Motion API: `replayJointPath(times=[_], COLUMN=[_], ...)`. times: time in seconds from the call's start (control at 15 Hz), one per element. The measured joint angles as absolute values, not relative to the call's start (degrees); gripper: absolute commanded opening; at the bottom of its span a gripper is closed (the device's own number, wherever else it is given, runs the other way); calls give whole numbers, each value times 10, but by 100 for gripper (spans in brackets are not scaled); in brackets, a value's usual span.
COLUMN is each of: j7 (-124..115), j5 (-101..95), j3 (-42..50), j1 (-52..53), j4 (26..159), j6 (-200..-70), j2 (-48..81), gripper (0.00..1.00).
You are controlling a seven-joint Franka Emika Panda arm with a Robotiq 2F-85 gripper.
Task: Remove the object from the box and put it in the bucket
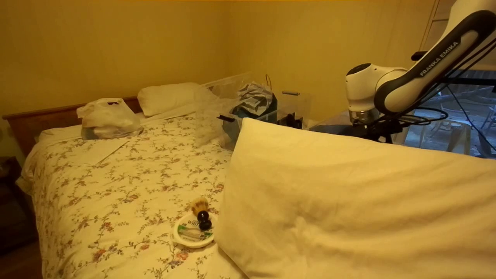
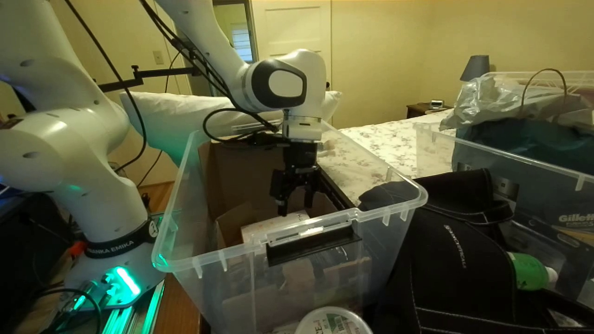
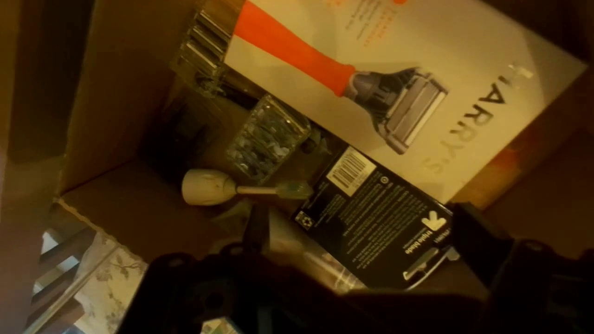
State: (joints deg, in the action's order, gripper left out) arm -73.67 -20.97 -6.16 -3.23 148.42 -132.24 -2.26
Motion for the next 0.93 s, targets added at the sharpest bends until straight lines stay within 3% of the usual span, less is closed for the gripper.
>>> replayJointPath(times=[0.53, 0.93], j7=[-737, -779], j5=[-227, -357], j3=[-23, 40], j1=[-24, 4], j4=[1492, 1497], j6=[-1468, -1554], j2=[42, 88], gripper=[100, 100])
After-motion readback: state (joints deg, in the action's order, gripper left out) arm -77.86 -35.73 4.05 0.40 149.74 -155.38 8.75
